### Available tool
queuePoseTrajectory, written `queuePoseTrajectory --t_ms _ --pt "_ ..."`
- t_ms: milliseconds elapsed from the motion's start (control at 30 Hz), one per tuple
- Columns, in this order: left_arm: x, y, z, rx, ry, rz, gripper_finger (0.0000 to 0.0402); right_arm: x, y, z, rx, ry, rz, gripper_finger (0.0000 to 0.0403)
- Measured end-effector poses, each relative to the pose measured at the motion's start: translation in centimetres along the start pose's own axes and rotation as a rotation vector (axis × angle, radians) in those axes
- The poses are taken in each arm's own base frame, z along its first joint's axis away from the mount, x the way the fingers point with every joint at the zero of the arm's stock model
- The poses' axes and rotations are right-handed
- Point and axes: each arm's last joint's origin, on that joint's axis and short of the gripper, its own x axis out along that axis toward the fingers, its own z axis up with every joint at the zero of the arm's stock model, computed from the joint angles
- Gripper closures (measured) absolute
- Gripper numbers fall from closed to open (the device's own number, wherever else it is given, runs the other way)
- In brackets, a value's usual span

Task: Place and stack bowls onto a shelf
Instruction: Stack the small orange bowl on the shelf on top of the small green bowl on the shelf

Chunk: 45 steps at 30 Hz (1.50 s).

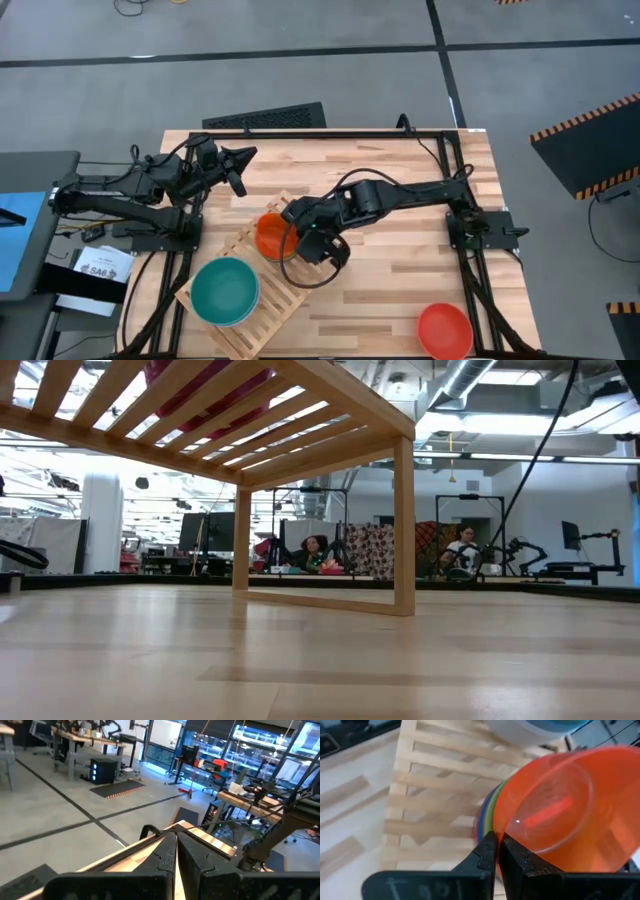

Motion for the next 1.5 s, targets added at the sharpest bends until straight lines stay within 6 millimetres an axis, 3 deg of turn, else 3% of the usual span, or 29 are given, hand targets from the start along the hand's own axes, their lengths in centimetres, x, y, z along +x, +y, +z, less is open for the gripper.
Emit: queuePoseTrajectory --t_ms 300,533,767,933,1067,1167,1267,1500 --pt "0.1 0.0 -0.3 -0.02 0.025 0.008 0.0401 0.3 0.0 -0.3 0.061 0.024 0.016 0.0326" --pt "0.2 0.0 -0.6 -0.008 0.046 0.014 0.0401 0.3 0.0 -0.5 0.061 0.058 -0.007 0.0235" --pt "0.2 0.0 -0.6 -0.008 0.047 0.016 0.0401 -1.9 0.2 -0.9 0.063 0.155 -0.078 0.0159" --pt "0.1 0.1 -0.8 0.006 0.056 0.033 0.0401 -4.0 -0.2 -2.0 0.184 0.188 -0.08 0.0155" --pt "0.1 0.2 -0.9 0.014 0.061 0.044 0.0401 -4.9 -0.7 -4.2 0.365 0.248 0.023 0.0155" --pt "0.1 0.1 -0.9 0.024 0.069 0.02 0.0401 -5.4 -0.8 -6.1 0.525 0.296 0.148 0.0164" --pt "0.1 -0.2 -0.9 0.077 0.097 -0.116 0.0401 -5.8 -1.0 -7.3 0.577 0.353 0.177 0.0199" --pt "-1.0 -1.5 -0.8 0.048 0.201 -0.469 0.0401 -8.3 -1.0 -8.5 0.638 0.302 0.117 0.0377"
